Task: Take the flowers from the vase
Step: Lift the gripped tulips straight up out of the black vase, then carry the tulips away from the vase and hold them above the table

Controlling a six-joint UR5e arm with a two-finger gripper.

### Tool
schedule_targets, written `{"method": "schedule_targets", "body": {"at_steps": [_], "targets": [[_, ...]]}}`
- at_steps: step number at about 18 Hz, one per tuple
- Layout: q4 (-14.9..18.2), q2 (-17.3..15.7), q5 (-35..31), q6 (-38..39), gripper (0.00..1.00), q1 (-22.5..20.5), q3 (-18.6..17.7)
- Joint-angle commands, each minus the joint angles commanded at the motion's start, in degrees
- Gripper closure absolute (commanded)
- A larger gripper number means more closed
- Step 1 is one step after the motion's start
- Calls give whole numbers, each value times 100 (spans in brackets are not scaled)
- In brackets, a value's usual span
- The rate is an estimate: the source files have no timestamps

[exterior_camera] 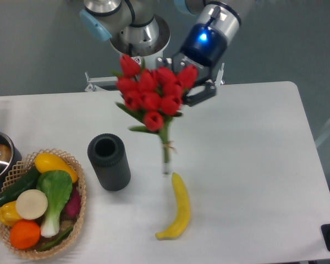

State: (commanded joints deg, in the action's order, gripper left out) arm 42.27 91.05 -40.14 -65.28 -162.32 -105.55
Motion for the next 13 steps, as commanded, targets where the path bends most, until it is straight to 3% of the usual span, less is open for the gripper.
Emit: {"method": "schedule_targets", "body": {"at_steps": [3, 7, 13], "targets": [[18, 123, -580, -205, 100, -343, -123], [220, 324, -1818, -214, 100, -441, -150], [473, 1037, -3551, -187, 100, -336, 429]]}}
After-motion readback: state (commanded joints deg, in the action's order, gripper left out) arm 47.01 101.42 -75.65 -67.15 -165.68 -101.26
